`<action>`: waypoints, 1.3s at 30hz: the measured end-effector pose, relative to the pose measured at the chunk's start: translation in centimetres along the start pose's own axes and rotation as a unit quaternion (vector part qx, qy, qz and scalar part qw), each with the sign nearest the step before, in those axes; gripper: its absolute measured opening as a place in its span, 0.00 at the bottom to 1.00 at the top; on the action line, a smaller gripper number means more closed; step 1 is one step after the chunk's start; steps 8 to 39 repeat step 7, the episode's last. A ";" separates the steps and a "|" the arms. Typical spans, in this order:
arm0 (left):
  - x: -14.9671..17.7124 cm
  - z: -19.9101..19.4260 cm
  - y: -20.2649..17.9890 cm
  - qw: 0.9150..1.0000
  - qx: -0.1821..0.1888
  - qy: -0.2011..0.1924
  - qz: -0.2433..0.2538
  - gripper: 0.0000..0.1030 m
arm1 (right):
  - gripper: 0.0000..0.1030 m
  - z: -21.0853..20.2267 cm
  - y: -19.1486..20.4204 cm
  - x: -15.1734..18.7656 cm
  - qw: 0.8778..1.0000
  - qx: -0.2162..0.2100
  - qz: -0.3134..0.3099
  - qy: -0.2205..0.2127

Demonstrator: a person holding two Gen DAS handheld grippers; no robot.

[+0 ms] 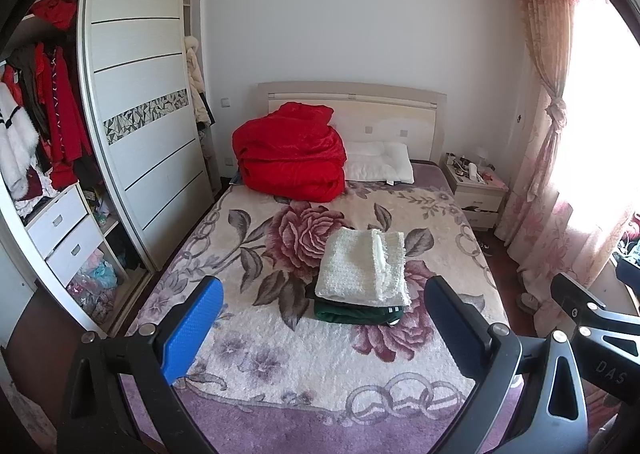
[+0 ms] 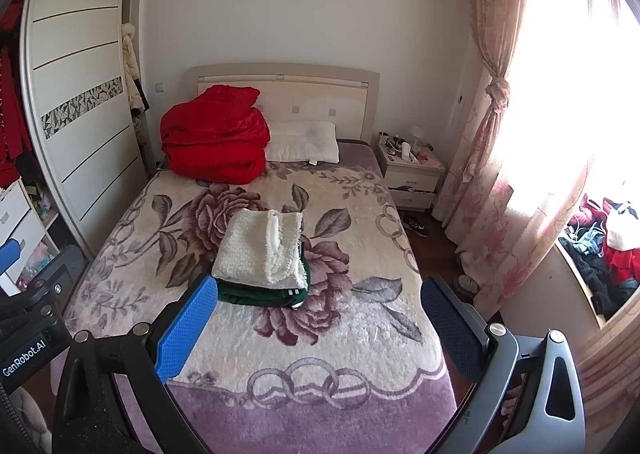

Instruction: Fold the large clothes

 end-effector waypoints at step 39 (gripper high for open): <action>0.3 -0.4 0.2 1.000 -0.005 -0.002 -0.002 1.00 | 1.00 0.0 -0.1 0.0 1.000 0.000 -0.001 -0.002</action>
Point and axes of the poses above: each gripper's, at about its wrist camera, not at the fingertips, and z roughly the way its jaws point, y to its left, x to its underside, the point moved 6 cm from there along z, roughly the way its jaws point, and after that the axes turned 12 degrees about x, right-handed, at the moved point
